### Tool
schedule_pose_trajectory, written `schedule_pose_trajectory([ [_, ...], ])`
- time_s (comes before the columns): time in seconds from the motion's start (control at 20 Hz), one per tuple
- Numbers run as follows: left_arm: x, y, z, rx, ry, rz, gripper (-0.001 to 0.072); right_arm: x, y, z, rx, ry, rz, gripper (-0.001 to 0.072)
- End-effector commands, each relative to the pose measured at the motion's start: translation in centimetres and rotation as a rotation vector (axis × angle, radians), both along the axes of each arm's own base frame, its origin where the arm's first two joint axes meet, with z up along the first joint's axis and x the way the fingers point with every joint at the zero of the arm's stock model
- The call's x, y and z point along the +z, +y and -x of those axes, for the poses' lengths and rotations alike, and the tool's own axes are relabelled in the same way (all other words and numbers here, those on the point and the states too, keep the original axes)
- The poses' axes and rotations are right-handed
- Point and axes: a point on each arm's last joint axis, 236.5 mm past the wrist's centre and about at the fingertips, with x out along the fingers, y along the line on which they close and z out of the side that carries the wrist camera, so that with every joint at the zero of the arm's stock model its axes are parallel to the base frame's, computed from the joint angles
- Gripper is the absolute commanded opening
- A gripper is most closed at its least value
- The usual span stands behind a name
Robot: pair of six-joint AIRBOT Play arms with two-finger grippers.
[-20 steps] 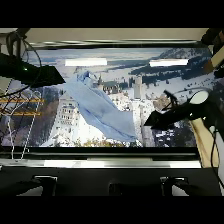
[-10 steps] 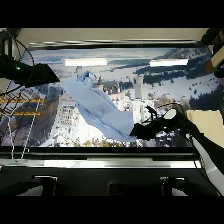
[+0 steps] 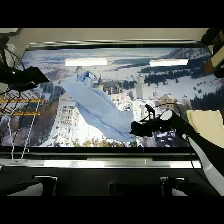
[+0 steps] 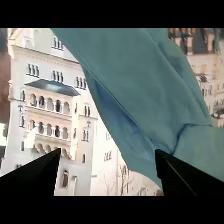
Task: Fold the clothes and pants, and hang the long-sleeved shirts on hangers.
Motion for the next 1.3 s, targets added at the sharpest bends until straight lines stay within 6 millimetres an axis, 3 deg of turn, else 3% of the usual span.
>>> schedule_pose_trajectory([
  [0.0,-5.5,4.8,-5.0,0.232,-0.062,0.164,0.0696,1.3,0.4,0.7,0.049,-0.018,-0.024,0.004],
  [0.1,-9.7,5.7,-8.4,0.299,-0.075,0.297,0.0695,2.3,0.5,1.0,0.068,-0.039,-0.033,0.004],
  [0.25,-14.7,4.7,-12.4,0.323,-0.099,0.441,0.0695,2.9,0.7,1.2,0.076,-0.041,-0.044,0.004],
  [0.45,-20.4,3.4,-13.9,0.354,-0.045,0.471,0.0674,3.1,0.9,1.1,0.062,-0.041,-0.055,0.0041],
  [0.6,-21.5,1.5,-15.4,0.316,-0.042,0.469,0.0666,3.2,1.0,0.7,0.049,-0.047,-0.063,0.0041],
  [0.7,-21.9,0.1,-16.2,0.284,-0.043,0.46,0.0593,3.2,1.1,0.7,0.048,-0.046,-0.066,0.0041],
  [0.75,-22.5,-0.3,-16.4,0.285,-0.03,0.458,0.0593,3.3,1.1,0.7,0.047,-0.047,-0.067,0.0041],
  [0.95,-25.2,-0.7,-16.1,0.322,0.036,0.467,0.0593,3.4,1.2,0.3,0.032,-0.055,-0.074,0.0041],
  [1.15,-26.0,-1.0,-16.2,0.343,0.047,0.472,0.0593,3.8,1.6,0.2,0.021,-0.052,-0.095,0.0041],
  [1.2,-26.2,-1.5,-16.1,0.336,0.051,0.472,0.0555,3.8,1.6,0.2,0.019,-0.053,-0.096,0.0041],
  [1.25,-26.2,-1.9,-16.0,0.327,0.057,0.473,0.0344,3.8,1.6,0.2,0.019,-0.053,-0.096,0.0041],
])
